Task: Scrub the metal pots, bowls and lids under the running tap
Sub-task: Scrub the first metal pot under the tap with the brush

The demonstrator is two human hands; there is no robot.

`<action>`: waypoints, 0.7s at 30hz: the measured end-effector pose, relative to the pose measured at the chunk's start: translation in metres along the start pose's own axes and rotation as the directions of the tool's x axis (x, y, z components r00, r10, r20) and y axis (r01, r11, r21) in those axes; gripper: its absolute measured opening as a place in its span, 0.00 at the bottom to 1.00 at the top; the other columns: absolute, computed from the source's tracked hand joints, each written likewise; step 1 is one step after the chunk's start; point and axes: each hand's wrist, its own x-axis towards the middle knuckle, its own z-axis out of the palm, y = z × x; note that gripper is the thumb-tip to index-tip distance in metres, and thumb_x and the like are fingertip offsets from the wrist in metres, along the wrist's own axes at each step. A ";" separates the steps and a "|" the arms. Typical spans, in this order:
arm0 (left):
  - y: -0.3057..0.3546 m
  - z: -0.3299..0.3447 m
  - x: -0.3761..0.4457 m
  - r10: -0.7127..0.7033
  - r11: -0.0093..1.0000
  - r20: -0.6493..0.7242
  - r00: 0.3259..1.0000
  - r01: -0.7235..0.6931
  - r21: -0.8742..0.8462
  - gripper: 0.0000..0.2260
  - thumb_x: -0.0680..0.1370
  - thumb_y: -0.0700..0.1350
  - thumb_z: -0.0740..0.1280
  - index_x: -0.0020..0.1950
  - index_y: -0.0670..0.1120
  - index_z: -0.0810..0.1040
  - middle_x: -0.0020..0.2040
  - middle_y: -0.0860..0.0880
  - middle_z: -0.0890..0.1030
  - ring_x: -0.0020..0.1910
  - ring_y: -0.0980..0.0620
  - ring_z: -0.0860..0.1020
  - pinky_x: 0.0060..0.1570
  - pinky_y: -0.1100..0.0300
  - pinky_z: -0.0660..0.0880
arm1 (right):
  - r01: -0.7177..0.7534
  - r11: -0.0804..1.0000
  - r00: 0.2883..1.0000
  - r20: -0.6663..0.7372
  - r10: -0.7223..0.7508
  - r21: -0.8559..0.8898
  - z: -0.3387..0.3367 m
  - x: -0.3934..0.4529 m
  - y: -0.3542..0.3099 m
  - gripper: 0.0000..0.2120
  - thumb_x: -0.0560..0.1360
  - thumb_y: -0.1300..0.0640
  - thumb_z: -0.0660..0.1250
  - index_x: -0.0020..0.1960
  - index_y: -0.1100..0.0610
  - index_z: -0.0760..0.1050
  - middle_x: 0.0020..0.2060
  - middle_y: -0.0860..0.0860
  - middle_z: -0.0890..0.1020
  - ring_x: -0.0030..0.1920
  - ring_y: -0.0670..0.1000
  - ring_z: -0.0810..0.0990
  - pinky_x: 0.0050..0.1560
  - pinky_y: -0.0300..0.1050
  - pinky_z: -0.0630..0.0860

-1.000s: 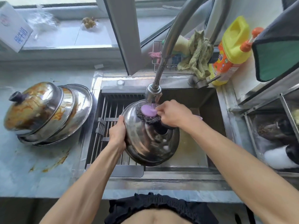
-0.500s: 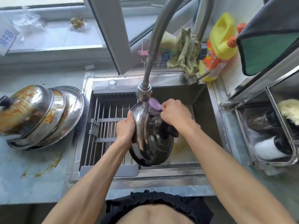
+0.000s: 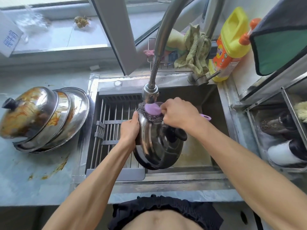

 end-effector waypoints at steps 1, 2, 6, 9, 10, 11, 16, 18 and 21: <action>-0.002 -0.001 0.000 -0.010 1.000 0.009 1.000 0.010 -0.005 0.26 0.74 0.68 0.62 0.44 0.44 0.80 0.40 0.44 0.82 0.41 0.46 0.80 0.46 0.50 0.79 | 0.004 1.000 1.000 -0.005 -0.004 0.004 0.000 0.000 0.000 0.04 0.69 0.59 0.62 0.42 0.52 0.75 0.38 0.52 0.76 0.39 0.61 0.76 0.40 0.46 0.70; -0.003 -0.002 -0.001 -0.013 1.000 0.011 1.000 0.013 -0.010 0.25 0.75 0.67 0.62 0.44 0.44 0.80 0.40 0.43 0.83 0.41 0.45 0.81 0.47 0.50 0.80 | -0.028 0.999 0.999 -0.020 0.028 0.016 -0.002 0.004 0.002 0.05 0.70 0.59 0.62 0.43 0.52 0.76 0.39 0.52 0.76 0.40 0.60 0.77 0.40 0.47 0.70; 0.001 0.000 -0.006 0.005 1.000 0.022 1.000 -0.005 -0.011 0.26 0.77 0.65 0.63 0.43 0.42 0.82 0.44 0.41 0.87 0.45 0.42 0.85 0.53 0.43 0.82 | -0.214 0.964 0.976 -0.011 0.218 0.156 -0.003 0.025 0.037 0.10 0.73 0.52 0.61 0.44 0.52 0.80 0.44 0.54 0.80 0.44 0.58 0.79 0.45 0.51 0.77; 0.009 -0.003 -0.006 -0.020 0.999 0.036 0.999 0.021 -0.031 0.29 0.79 0.64 0.63 0.49 0.37 0.84 0.45 0.42 0.87 0.44 0.45 0.85 0.54 0.46 0.82 | -0.268 0.926 0.963 0.036 0.268 0.266 0.000 0.034 0.059 0.14 0.74 0.52 0.59 0.38 0.55 0.81 0.41 0.55 0.82 0.46 0.60 0.81 0.50 0.52 0.79; 0.009 -0.005 -0.006 -0.032 0.998 0.038 0.999 0.034 -0.050 0.28 0.80 0.63 0.63 0.50 0.38 0.84 0.45 0.43 0.87 0.45 0.45 0.86 0.54 0.47 0.83 | -0.284 0.912 0.958 0.038 0.286 0.297 0.003 0.036 0.065 0.16 0.75 0.52 0.59 0.36 0.57 0.80 0.40 0.56 0.82 0.46 0.60 0.81 0.50 0.51 0.78; 0.009 -0.007 -0.005 -0.042 0.996 0.043 0.998 0.045 -0.077 0.26 0.81 0.63 0.64 0.50 0.40 0.85 0.44 0.43 0.88 0.46 0.44 0.86 0.54 0.48 0.83 | -0.299 0.895 0.952 0.041 0.303 0.332 0.006 0.037 0.071 0.17 0.76 0.52 0.59 0.35 0.59 0.79 0.40 0.56 0.83 0.47 0.60 0.81 0.50 0.50 0.77; 0.006 -0.019 -0.008 -0.096 0.965 0.092 0.991 0.115 -0.235 0.20 0.82 0.60 0.65 0.52 0.44 0.85 0.46 0.43 0.88 0.49 0.42 0.86 0.56 0.44 0.82 | -0.394 0.791 0.911 0.088 0.402 0.467 0.033 0.030 0.092 0.20 0.78 0.47 0.62 0.45 0.61 0.85 0.51 0.58 0.84 0.57 0.61 0.79 0.55 0.44 0.71; 0.006 -0.021 -0.007 -0.113 0.950 0.101 0.989 0.137 -0.282 0.19 0.82 0.59 0.65 0.54 0.44 0.85 0.48 0.44 0.88 0.48 0.44 0.87 0.53 0.46 0.83 | -0.418 0.768 0.899 0.101 0.425 0.486 0.042 0.024 0.100 0.19 0.78 0.46 0.63 0.44 0.60 0.85 0.51 0.59 0.84 0.58 0.61 0.79 0.56 0.44 0.72; 0.005 -0.020 -0.009 -0.131 0.933 0.123 0.984 0.164 -0.319 0.17 0.83 0.57 0.65 0.53 0.45 0.85 0.47 0.45 0.88 0.43 0.46 0.87 0.44 0.51 0.84 | -0.435 0.739 0.889 0.114 0.444 0.514 0.051 0.018 0.107 0.24 0.75 0.38 0.66 0.41 0.58 0.85 0.49 0.58 0.84 0.55 0.58 0.80 0.57 0.44 0.74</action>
